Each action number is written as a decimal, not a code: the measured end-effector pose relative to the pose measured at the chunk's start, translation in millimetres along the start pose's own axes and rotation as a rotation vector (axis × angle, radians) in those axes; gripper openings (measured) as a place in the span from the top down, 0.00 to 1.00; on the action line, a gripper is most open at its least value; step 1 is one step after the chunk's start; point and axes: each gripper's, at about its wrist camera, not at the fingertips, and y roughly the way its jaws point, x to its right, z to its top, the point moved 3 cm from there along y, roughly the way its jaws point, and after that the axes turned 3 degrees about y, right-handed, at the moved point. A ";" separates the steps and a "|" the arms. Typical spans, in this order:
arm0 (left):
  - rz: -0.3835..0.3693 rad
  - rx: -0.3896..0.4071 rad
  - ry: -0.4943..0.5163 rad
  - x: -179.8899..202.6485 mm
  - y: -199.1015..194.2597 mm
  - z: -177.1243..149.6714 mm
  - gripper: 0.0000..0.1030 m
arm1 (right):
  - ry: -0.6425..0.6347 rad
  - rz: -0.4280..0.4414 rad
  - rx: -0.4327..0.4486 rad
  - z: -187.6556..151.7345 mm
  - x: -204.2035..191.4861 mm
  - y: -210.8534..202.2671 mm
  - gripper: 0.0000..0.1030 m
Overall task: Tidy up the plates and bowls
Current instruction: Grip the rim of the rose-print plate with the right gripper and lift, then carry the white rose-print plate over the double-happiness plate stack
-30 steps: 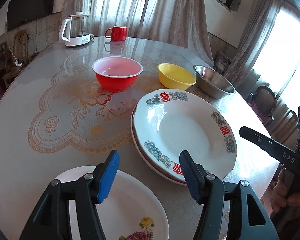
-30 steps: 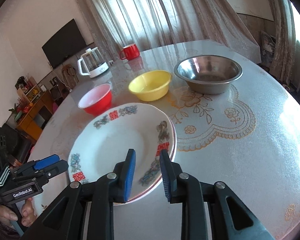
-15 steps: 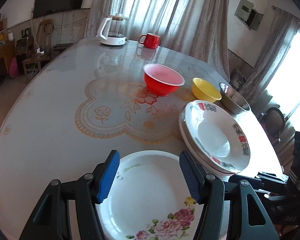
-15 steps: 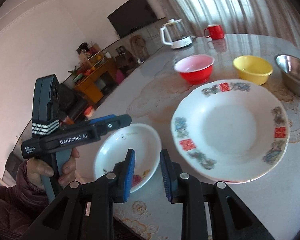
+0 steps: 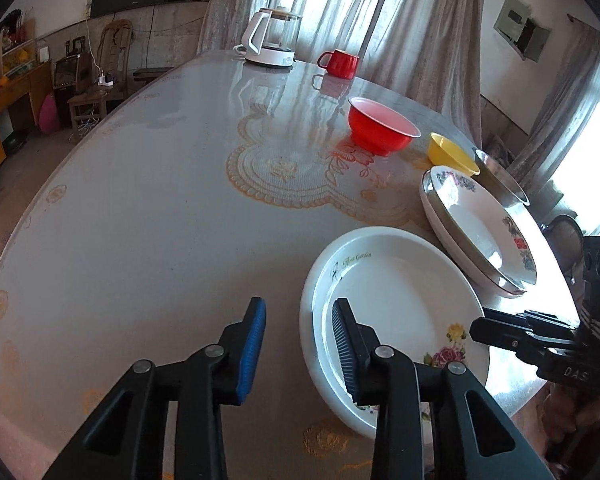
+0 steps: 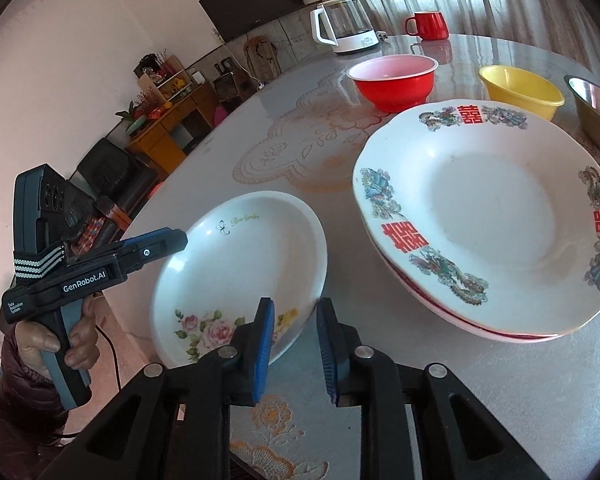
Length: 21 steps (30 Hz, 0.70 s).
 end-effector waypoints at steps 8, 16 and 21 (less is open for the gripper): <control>0.027 -0.014 0.057 16.4 10.9 -10.2 0.78 | 0.049 0.051 -0.034 -1.3 3.3 14.0 0.77; 0.090 -0.002 0.080 22.0 12.0 -8.9 0.77 | 0.049 0.066 -0.037 -2.5 5.4 12.1 0.77; 0.132 0.020 0.120 26.8 11.5 -10.0 0.77 | 0.047 0.064 -0.021 -5.0 4.4 10.9 0.77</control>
